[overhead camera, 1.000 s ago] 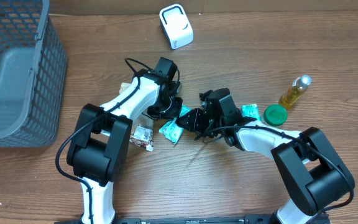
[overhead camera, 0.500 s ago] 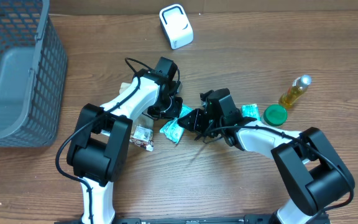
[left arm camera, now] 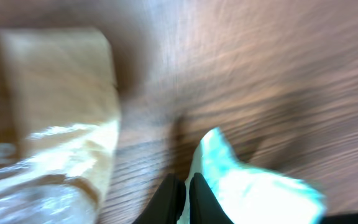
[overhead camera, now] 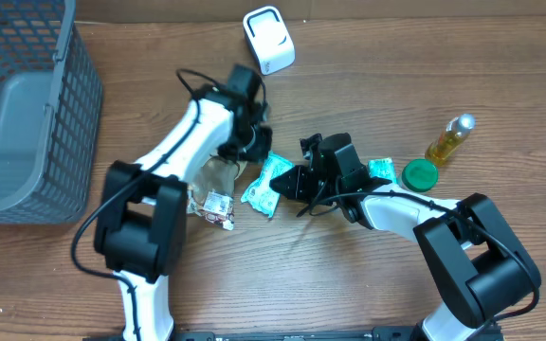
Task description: Scan the item barcode
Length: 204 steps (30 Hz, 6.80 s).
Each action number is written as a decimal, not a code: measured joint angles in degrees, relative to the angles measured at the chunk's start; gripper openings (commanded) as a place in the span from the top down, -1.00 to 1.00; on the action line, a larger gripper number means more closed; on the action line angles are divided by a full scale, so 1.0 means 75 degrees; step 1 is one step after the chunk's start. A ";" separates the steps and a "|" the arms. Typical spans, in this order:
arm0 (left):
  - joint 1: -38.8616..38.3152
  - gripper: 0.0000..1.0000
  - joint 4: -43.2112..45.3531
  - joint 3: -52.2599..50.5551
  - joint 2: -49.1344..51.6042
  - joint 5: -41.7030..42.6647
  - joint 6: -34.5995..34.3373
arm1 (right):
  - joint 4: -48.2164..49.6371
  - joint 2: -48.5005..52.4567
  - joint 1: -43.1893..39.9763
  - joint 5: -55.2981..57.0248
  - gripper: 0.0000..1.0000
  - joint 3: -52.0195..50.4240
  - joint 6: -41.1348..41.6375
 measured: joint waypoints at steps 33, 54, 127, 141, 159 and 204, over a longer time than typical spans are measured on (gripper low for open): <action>0.1609 0.90 -0.0382 -0.2253 -0.0857 -0.2331 -0.0781 | -0.0192 0.0000 -0.0213 -0.0391 0.93 0.0000 -0.0184; 0.1510 -0.03 -0.0731 -0.1408 -0.1457 -0.2020 -0.0603 | -0.0274 0.0000 -0.0213 -0.0391 0.89 0.0000 -0.0210; 0.1259 0.86 -0.0755 -0.2716 -0.1346 -0.3416 -0.1413 | -0.0402 0.0000 -0.0216 -0.0393 0.88 0.0000 -0.0210; 0.1259 0.92 -0.0947 -0.2757 -0.1346 -0.2355 -0.0965 | -0.0399 0.0000 -0.0216 -0.0393 0.89 0.0000 -0.0213; 0.1649 0.92 -0.1192 -0.2384 -0.1559 -0.2186 -0.0938 | -0.0804 0.0000 -0.0577 -0.0423 0.91 0.0000 -0.0268; 0.2827 -1.00 0.0490 -0.2226 -0.2416 -0.2678 -0.0361 | -0.1577 0.0000 -0.1303 -0.0289 0.42 0.0000 -0.0440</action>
